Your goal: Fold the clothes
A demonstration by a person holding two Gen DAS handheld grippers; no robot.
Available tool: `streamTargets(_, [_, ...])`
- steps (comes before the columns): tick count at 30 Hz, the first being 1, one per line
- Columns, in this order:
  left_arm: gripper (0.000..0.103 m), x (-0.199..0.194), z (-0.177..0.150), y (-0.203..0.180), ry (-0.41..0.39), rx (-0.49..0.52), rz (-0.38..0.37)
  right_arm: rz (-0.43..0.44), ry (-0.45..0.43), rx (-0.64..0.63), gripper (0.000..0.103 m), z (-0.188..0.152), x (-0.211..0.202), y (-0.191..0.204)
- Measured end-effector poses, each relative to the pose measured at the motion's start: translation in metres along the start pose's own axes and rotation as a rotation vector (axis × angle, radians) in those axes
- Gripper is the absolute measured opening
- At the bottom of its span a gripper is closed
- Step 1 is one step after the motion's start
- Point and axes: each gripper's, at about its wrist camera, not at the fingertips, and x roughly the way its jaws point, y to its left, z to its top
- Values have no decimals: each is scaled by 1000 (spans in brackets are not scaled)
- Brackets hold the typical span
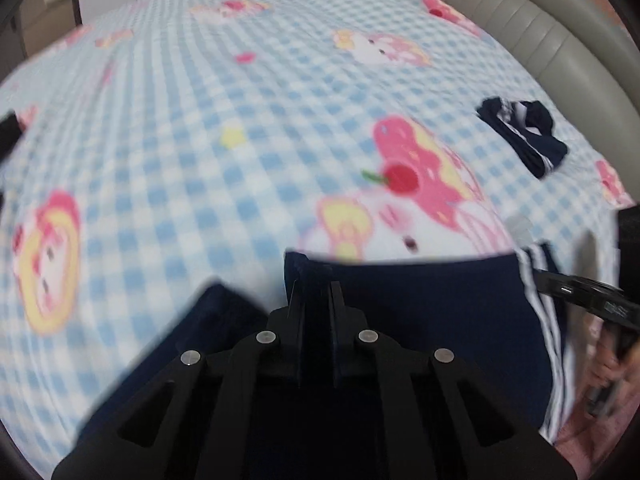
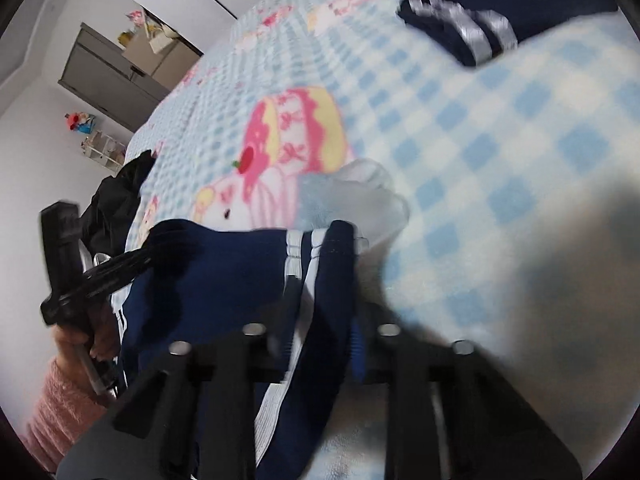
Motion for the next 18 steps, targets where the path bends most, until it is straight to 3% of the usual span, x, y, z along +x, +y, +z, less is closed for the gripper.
streamTargets(3, [16,9,13,6,5,-34,104,-39,-77,-65,6,-4,-23,11])
streamTargets(5, [25,17,12,7,45,-34,114,-76,-70,-88,6,-5,-22,14])
streamTargets(8, [26,-17,-4,4,-37,-39,97,-110,9,-81,17,-9,-9,5])
streamTargets(9, [28,-31,-12,4,-66,-47,97,-106,-20,-66,26,-11,-17,4])
streamTargets(11, [34,-66,-40,7,-121,-90,115,-95,-96,-46,37,-17,-39,5])
streamTargets(14, [35,-96,-93,24,-108,-200,129,-57,-181,-16,38,-29,-71,10])
streamTargets(18, [35,-113,-157,36,-92,-317,192,9,-112,-101,38,-53,-75,49])
